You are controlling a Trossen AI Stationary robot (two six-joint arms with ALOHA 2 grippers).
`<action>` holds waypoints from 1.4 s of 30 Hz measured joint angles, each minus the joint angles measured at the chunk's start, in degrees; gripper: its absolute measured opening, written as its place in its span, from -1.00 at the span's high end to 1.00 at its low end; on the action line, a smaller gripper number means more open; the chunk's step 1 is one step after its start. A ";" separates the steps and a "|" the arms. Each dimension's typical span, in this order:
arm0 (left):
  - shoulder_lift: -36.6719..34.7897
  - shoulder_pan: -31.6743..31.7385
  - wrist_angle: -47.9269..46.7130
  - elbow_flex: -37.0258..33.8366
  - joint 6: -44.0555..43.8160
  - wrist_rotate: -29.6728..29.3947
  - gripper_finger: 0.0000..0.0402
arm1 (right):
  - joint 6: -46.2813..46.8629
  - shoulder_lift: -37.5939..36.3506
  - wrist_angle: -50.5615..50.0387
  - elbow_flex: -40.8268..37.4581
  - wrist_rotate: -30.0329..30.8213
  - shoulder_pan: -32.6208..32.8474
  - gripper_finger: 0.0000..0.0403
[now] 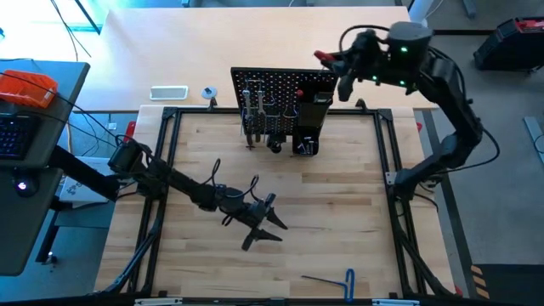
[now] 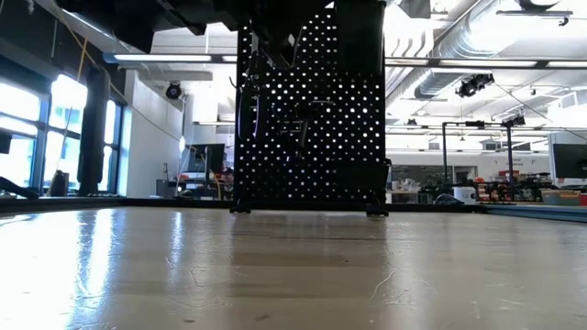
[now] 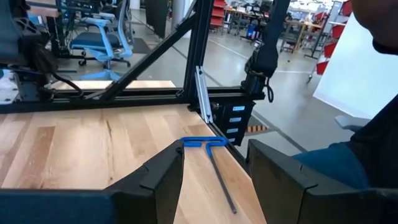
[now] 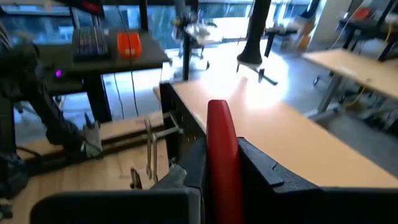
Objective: Hang tools onto peg board
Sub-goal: Put the red allen wrench into the top peg board bin, then hang the blue pick tool onto the peg board
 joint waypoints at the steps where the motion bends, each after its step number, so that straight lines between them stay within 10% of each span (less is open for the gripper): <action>1: 0.00 -0.06 -0.33 0.00 0.00 0.02 0.15 | 0.05 0.40 -0.58 -0.02 -0.43 -0.46 0.78; 42: 0.00 -0.06 -3.76 0.02 -0.02 -0.98 0.15 | 1.41 -1.90 -5.00 -0.07 -3.95 -1.16 0.29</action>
